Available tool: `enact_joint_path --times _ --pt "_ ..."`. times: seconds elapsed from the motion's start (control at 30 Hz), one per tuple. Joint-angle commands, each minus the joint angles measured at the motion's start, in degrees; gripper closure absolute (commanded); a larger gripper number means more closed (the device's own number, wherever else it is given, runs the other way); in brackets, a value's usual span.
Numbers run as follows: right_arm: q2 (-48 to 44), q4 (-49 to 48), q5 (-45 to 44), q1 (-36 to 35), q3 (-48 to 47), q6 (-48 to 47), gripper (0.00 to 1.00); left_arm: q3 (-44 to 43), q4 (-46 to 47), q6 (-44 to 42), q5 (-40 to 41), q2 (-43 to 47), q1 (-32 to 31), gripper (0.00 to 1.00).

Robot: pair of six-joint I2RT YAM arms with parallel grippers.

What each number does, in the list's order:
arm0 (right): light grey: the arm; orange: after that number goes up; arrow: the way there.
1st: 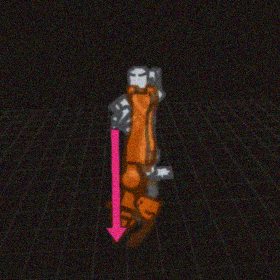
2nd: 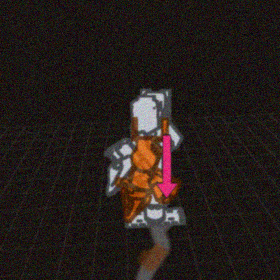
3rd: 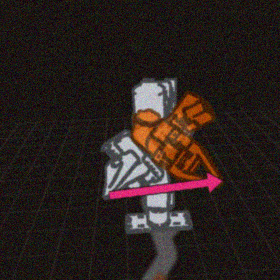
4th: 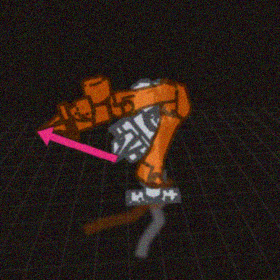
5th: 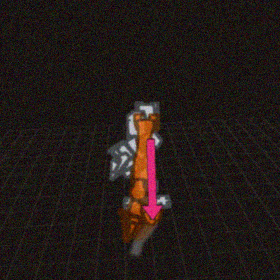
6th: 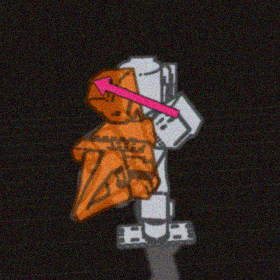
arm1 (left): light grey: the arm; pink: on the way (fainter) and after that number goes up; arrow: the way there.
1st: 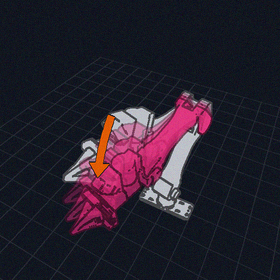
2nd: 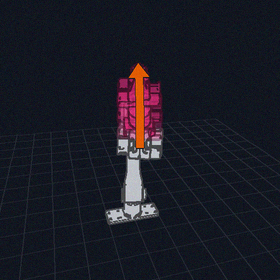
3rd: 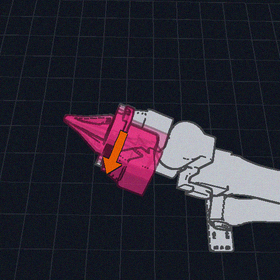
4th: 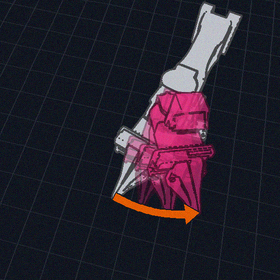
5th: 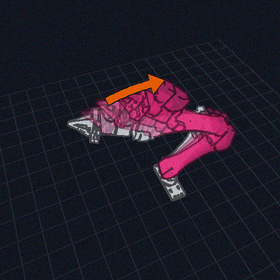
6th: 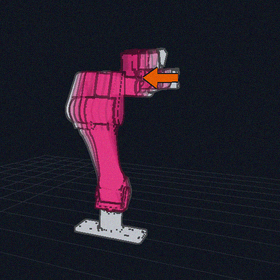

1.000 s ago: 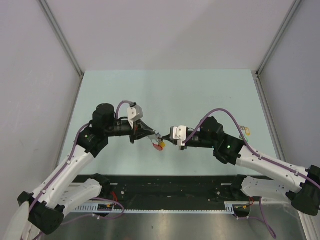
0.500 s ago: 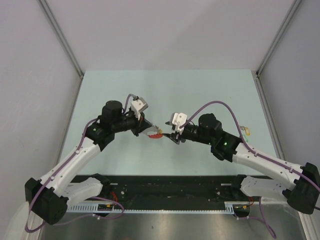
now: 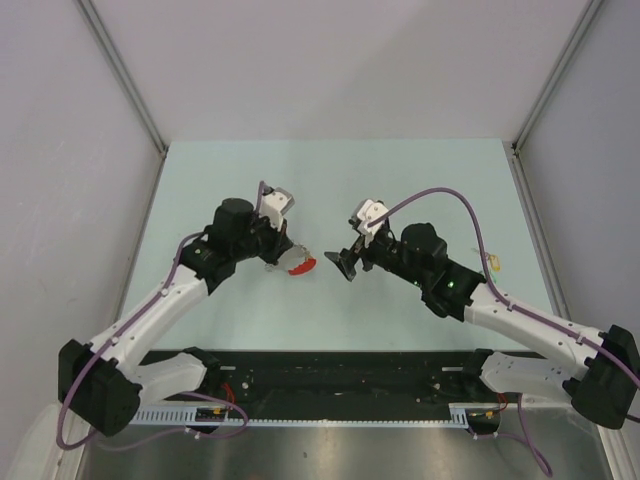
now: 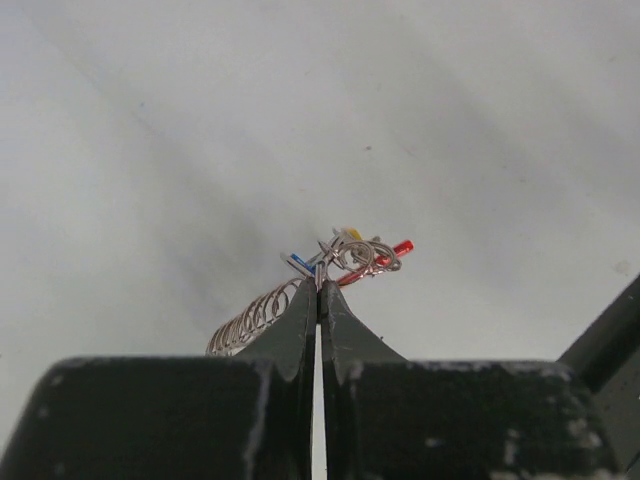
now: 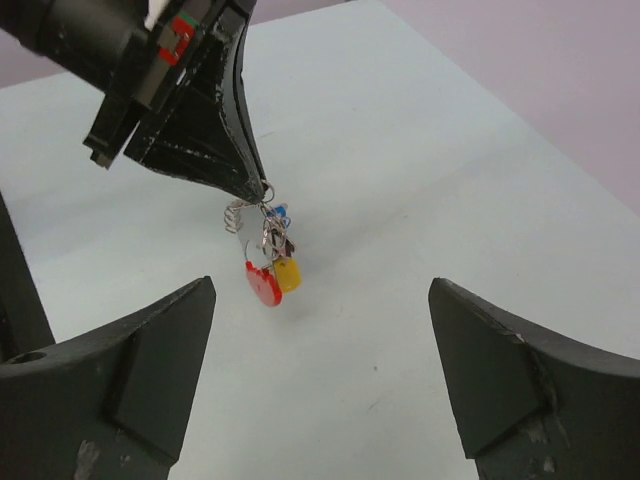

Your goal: Put the keys on the keyring

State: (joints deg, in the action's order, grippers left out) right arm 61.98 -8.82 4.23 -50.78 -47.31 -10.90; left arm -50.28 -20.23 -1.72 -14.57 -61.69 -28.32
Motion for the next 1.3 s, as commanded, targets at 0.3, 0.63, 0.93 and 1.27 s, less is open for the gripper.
enact_joint_path --times 0.3,0.63,0.93,1.27 --pt "-7.3 5.3 -23.6 1.0 -1.8 9.7 0.00 -15.5 5.8 4.1 14.5 -16.0 3.3 0.97" --pt "-20.1 13.4 -35.0 0.7 0.1 14.6 0.00 -10.6 12.8 10.1 11.4 -24.2 3.4 0.92" --pt "-31.0 14.6 -36.6 1.5 4.0 14.2 0.00 -3.4 18.6 15.9 7.1 -25.9 3.3 0.87" --pt "-30.7 15.5 -38.2 2.7 4.0 11.4 0.00 -1.8 18.7 20.3 8.4 -20.7 7.3 0.41"
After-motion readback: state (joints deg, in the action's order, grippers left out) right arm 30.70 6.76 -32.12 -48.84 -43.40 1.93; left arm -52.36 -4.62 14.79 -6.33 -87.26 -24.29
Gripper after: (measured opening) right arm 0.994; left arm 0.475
